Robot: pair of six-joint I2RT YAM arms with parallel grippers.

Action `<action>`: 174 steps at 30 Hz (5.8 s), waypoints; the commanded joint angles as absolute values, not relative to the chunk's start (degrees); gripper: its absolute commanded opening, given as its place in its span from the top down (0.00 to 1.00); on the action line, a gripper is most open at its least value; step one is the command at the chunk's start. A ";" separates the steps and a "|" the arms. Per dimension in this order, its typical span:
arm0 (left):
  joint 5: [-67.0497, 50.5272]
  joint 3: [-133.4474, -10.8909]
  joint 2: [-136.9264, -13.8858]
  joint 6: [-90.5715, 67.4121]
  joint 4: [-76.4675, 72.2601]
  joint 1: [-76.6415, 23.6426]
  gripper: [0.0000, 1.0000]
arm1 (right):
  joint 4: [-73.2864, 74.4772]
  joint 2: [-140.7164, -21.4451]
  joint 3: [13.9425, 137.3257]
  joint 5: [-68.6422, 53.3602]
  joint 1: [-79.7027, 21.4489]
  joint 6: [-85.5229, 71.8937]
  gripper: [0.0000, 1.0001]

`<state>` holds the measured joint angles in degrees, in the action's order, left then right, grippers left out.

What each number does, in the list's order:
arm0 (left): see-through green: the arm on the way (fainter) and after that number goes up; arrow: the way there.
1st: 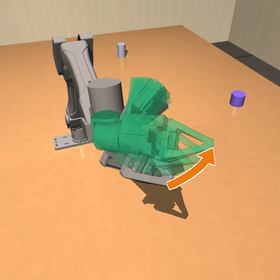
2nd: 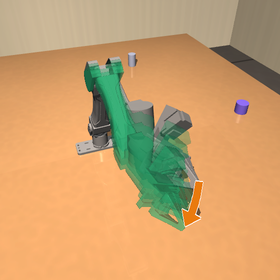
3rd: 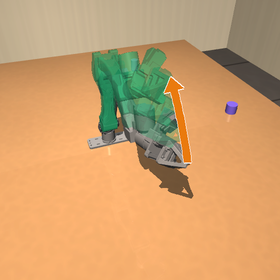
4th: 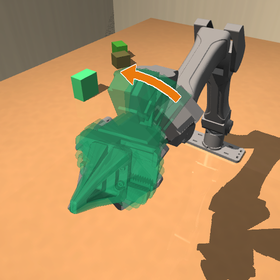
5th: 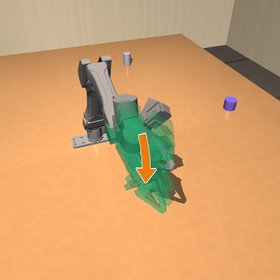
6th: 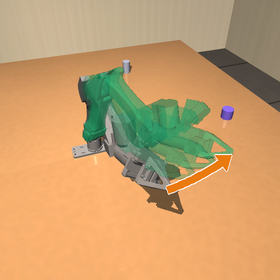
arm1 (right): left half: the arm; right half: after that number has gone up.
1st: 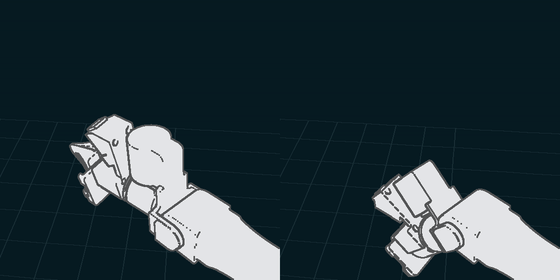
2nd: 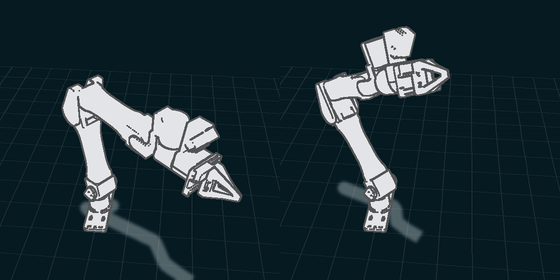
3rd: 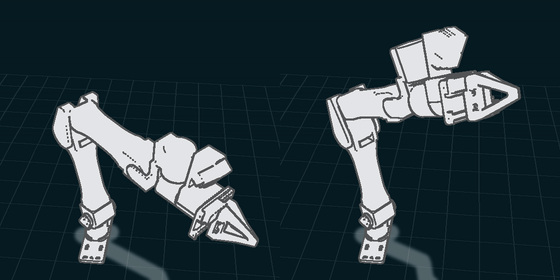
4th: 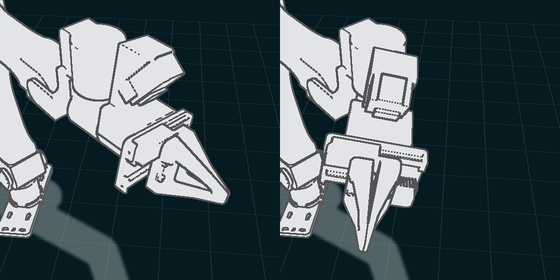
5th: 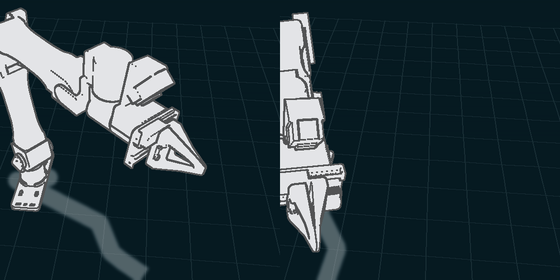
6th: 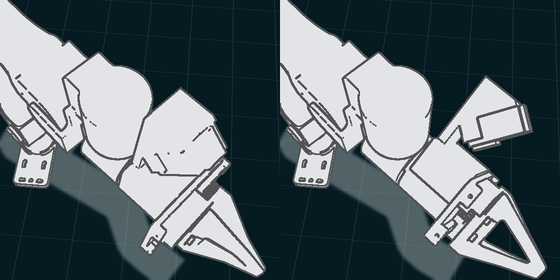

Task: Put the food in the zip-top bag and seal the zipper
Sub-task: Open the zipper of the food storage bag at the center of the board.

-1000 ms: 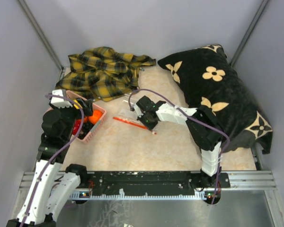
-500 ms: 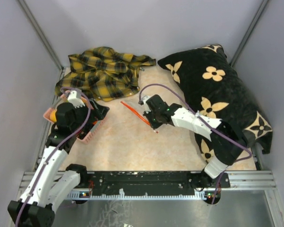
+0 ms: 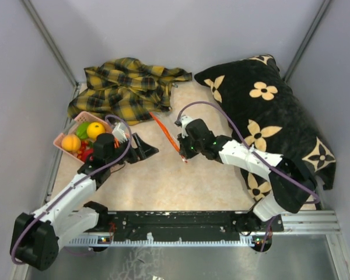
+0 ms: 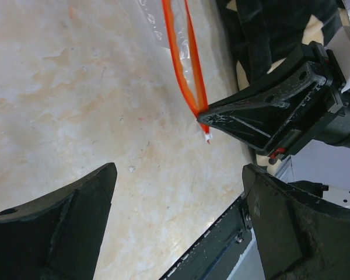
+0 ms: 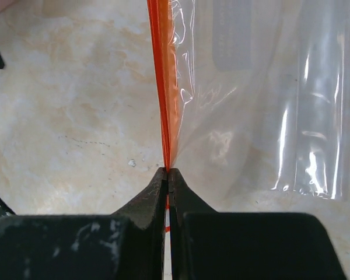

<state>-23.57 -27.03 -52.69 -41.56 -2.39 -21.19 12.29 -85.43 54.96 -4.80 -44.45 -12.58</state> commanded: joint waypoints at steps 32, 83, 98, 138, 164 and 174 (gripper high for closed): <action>-18.32 -30.78 -79.00 -45.47 -37.13 -25.72 0.51 | -4.50 -81.50 49.69 -15.31 -44.32 -20.20 1.00; -5.13 -38.84 -73.23 -39.58 -15.82 -34.47 1.00 | -4.80 -83.67 54.25 3.48 -49.33 -15.82 0.45; -3.39 -40.84 -72.37 -36.77 -10.10 -36.62 1.00 | -2.11 -81.26 53.09 13.74 -49.31 -13.68 0.50; 14.22 -49.54 -61.14 -26.29 10.21 -38.76 1.00 | 9.27 -79.18 67.15 30.11 -48.38 3.01 1.00; 10.76 -40.58 -63.07 -32.46 -2.46 -38.67 0.69 | 14.18 -82.43 65.93 19.41 -50.99 0.12 1.00; 10.17 -41.90 -66.60 -32.45 -10.75 -38.67 0.40 | 14.85 -84.78 67.14 18.60 -52.55 -1.80 1.00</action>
